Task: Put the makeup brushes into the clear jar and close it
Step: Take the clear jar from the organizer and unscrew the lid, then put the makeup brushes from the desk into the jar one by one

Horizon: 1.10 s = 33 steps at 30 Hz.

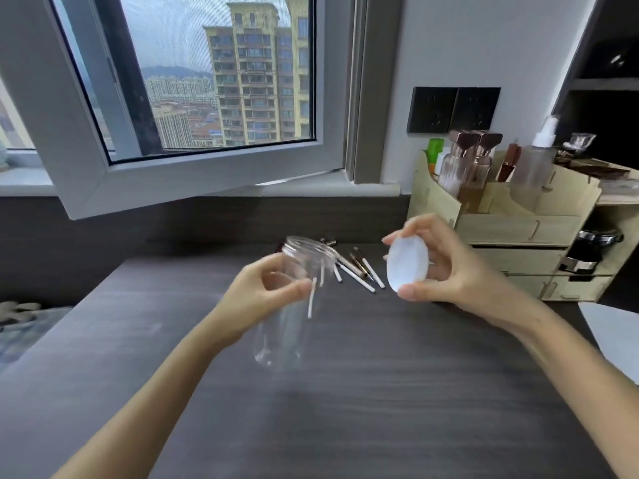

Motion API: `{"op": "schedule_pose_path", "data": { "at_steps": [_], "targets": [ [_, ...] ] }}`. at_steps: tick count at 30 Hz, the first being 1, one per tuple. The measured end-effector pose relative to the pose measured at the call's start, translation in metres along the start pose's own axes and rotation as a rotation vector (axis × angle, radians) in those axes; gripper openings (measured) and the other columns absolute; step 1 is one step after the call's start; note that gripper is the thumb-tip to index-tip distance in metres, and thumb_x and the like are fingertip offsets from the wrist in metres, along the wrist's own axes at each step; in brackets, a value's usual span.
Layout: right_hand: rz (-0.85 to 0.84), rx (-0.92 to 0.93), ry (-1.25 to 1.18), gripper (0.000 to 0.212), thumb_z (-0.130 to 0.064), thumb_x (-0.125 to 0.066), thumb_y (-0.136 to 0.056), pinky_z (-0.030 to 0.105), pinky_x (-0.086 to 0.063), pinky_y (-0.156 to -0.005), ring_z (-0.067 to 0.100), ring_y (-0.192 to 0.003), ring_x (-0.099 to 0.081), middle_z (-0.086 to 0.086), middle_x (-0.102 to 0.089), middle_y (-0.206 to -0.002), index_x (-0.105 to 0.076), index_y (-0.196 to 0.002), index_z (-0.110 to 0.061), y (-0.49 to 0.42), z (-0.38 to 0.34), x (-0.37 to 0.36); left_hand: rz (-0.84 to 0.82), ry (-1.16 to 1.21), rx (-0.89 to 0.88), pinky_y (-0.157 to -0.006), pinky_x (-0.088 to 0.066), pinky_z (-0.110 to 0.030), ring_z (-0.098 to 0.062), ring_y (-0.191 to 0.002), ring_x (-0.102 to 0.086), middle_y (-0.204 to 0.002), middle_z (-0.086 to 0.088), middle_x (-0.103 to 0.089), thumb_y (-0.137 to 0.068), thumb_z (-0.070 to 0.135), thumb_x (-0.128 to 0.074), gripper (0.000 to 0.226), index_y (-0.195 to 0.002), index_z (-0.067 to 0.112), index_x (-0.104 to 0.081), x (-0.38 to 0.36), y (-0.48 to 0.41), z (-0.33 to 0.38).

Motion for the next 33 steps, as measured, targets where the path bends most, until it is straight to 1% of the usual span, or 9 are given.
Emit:
{"op": "schedule_pose_path", "data": {
  "at_steps": [2, 5, 10, 15, 18, 20, 23, 28, 33],
  "targets": [
    [0.094, -0.139, -0.087, 0.056, -0.023, -0.089, -0.057, 0.032, -0.056, -0.085, 0.017, -0.104, -0.065, -0.005, -0.064, -0.113, -0.046, -0.092, -0.033, 0.007, 0.040, -0.002, 0.171, 0.123, 0.035, -0.072, -0.049, -0.020, -0.013, -0.084, -0.064, -0.093, -0.004, -0.069, -0.070, 0.039, -0.073, 0.032, -0.094, 0.019, -0.066, 0.019, -0.001, -0.018],
    [0.198, -0.336, 0.024, 0.052, -0.024, -0.087, -0.061, 0.047, -0.051, -0.093, 0.028, -0.110, -0.061, -0.001, -0.064, -0.115, -0.040, -0.084, -0.025, 0.021, 0.101, -0.018, 0.366, 0.236, 0.074, -0.084, -0.049, -0.032, -0.016, -0.093, -0.064, -0.099, -0.001, -0.067, -0.069, 0.046, -0.072, 0.038, -0.098, 0.025, -0.061, 0.034, 0.002, -0.039],
    [0.244, -0.392, 0.305, 0.048, -0.046, -0.077, -0.059, 0.036, -0.046, -0.089, 0.014, -0.111, -0.054, -0.016, -0.059, -0.121, -0.034, -0.077, -0.034, 0.027, 0.136, -0.030, 0.578, 0.239, 0.035, -0.072, -0.048, -0.013, 0.002, -0.085, -0.064, -0.094, 0.009, -0.066, -0.066, 0.047, -0.073, 0.053, -0.106, 0.017, -0.057, 0.042, 0.012, -0.060],
    [0.077, -0.397, 0.592, 0.040, -0.041, -0.075, -0.067, 0.026, -0.034, -0.086, 0.010, -0.114, -0.045, -0.016, -0.053, -0.122, -0.042, -0.087, -0.031, 0.025, 0.148, -0.032, 0.656, 0.152, 0.024, -0.088, -0.050, -0.029, -0.019, -0.105, -0.062, -0.114, -0.010, -0.062, -0.069, 0.044, -0.077, 0.063, -0.118, 0.016, -0.050, 0.051, 0.018, -0.074],
    [0.144, -0.289, 0.647, 0.032, -0.038, -0.071, -0.076, 0.018, -0.030, -0.082, 0.007, -0.103, -0.047, -0.012, -0.056, -0.109, -0.057, -0.101, -0.023, 0.003, 0.130, -0.033, 0.710, 0.108, -0.010, -0.092, -0.049, -0.033, -0.021, -0.106, -0.060, -0.117, -0.011, -0.060, -0.069, 0.044, -0.077, 0.066, -0.122, 0.018, -0.048, 0.056, 0.016, -0.072],
    [0.249, -0.155, 0.689, 0.015, -0.031, -0.066, -0.084, 0.018, -0.030, -0.072, 0.009, -0.089, -0.052, -0.011, -0.061, -0.091, -0.065, -0.090, -0.018, -0.025, 0.106, -0.042, 0.763, 0.075, -0.022, -0.093, -0.049, -0.035, -0.020, -0.105, -0.059, -0.115, -0.011, -0.059, -0.071, 0.041, -0.076, 0.063, -0.123, 0.018, -0.048, 0.060, 0.017, -0.071],
    [0.247, -0.135, 0.747, 0.022, -0.029, -0.059, -0.088, 0.026, -0.034, -0.064, 0.016, -0.074, -0.055, -0.010, -0.062, -0.069, -0.066, -0.071, -0.017, -0.075, 0.092, -0.078, 0.819, -0.001, -0.051, -0.092, -0.049, -0.032, -0.018, -0.103, -0.058, -0.112, -0.010, -0.058, -0.072, 0.041, -0.076, 0.063, -0.122, 0.016, -0.048, 0.064, 0.021, -0.070],
    [0.100, -0.390, 0.902, 0.030, -0.031, -0.055, -0.090, 0.033, -0.049, -0.078, 0.033, -0.104, -0.063, 0.014, -0.070, -0.106, -0.067, -0.099, -0.005, -0.153, 0.113, -0.139, 0.837, -0.131, -0.112, -0.085, -0.045, -0.020, -0.014, -0.098, -0.056, -0.109, 0.000, -0.054, -0.066, 0.048, -0.078, 0.060, -0.115, 0.035, -0.045, 0.063, 0.024, -0.068],
    [-0.002, -0.650, 0.973, 0.032, -0.012, -0.051, -0.092, 0.039, -0.048, -0.093, 0.033, -0.125, -0.050, 0.013, -0.056, -0.132, -0.056, -0.123, -0.005, -0.177, 0.138, -0.156, 0.833, -0.214, -0.169, -0.084, -0.043, -0.017, -0.007, -0.097, -0.053, -0.106, 0.008, -0.051, -0.066, 0.042, -0.077, 0.061, -0.118, 0.033, -0.046, 0.064, 0.026, -0.068]
  ]
}}
Point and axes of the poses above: each hand's wrist, its own y-axis away from the middle knuckle, its own x-axis out of the back of the hand, z = x × y, the point moved 5 cm from there along -y, towards the middle knuckle
